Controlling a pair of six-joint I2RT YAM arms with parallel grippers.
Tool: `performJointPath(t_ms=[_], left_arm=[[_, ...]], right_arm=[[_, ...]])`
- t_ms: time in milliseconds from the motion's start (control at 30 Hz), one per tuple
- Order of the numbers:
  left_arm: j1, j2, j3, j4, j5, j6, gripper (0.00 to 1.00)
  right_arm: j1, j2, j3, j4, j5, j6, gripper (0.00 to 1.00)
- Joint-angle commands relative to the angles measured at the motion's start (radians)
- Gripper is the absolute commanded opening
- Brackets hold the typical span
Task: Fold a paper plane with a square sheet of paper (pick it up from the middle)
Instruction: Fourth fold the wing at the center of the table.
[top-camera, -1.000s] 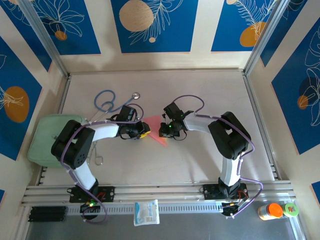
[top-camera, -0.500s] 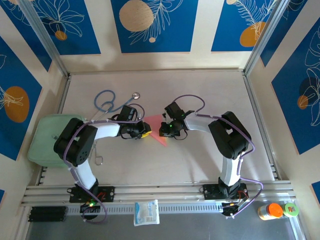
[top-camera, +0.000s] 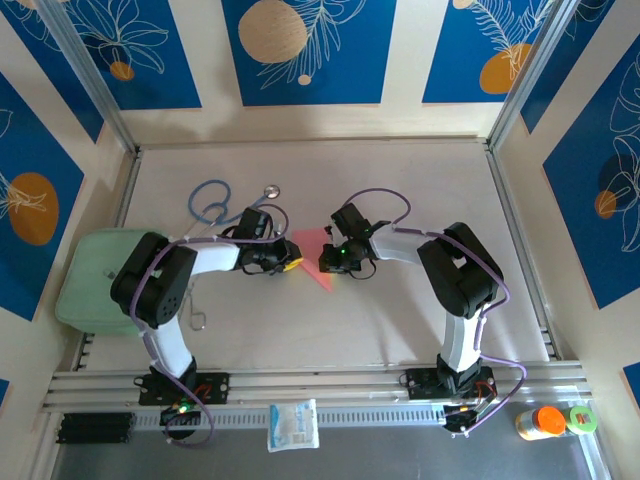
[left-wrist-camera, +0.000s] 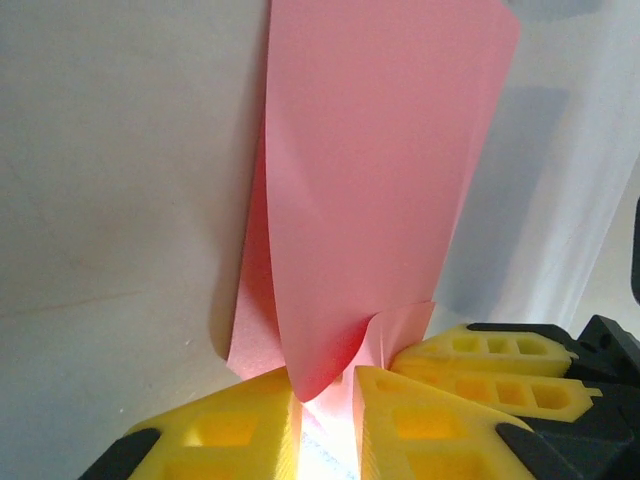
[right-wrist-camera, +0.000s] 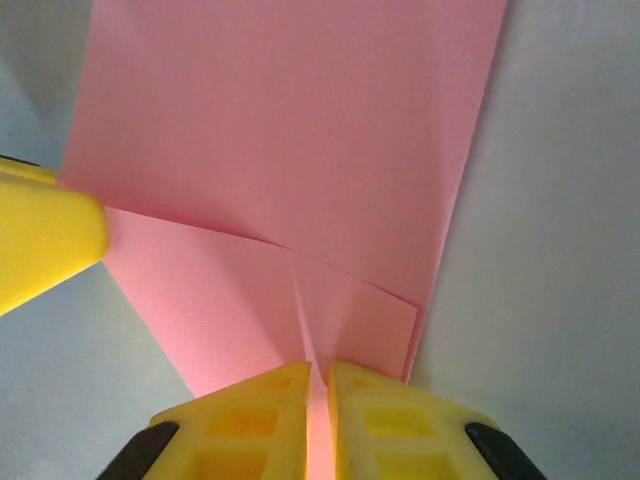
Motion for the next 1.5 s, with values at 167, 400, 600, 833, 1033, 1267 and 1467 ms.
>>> performJointPath(t_ms=[167, 400, 600, 833, 1033, 1267, 1467], left_arm=[[0.025, 0.043, 0.029, 0.071, 0.053, -0.024, 0.21], [0.025, 0.056, 0.034, 0.077, 0.061, -0.030, 0.10], [0.022, 0.018, 0.032, 0.041, 0.034, -0.028, 0.05], [-0.006, -0.047, 0.027, -0.010, -0.037, -0.045, 0.04], [-0.041, -0.086, 0.034, -0.048, -0.103, -0.071, 0.05], [-0.059, -0.095, 0.037, -0.048, -0.120, -0.100, 0.05], [-0.062, -0.097, 0.031, -0.038, -0.124, -0.113, 0.05]], right_arm=[[-0.007, 0.040, -0.022, -0.013, -0.005, -0.044, 0.15], [-0.010, 0.027, -0.016, -0.012, 0.000, -0.066, 0.15], [-0.007, -0.063, -0.015, -0.012, 0.028, -0.094, 0.21], [0.057, -0.202, -0.071, 0.006, 0.215, -0.163, 0.32], [0.174, -0.253, -0.108, 0.042, 0.441, -0.243, 0.37], [0.284, -0.188, -0.089, 0.064, 0.553, -0.260, 0.37], [0.320, -0.130, -0.071, 0.061, 0.588, -0.217, 0.36]])
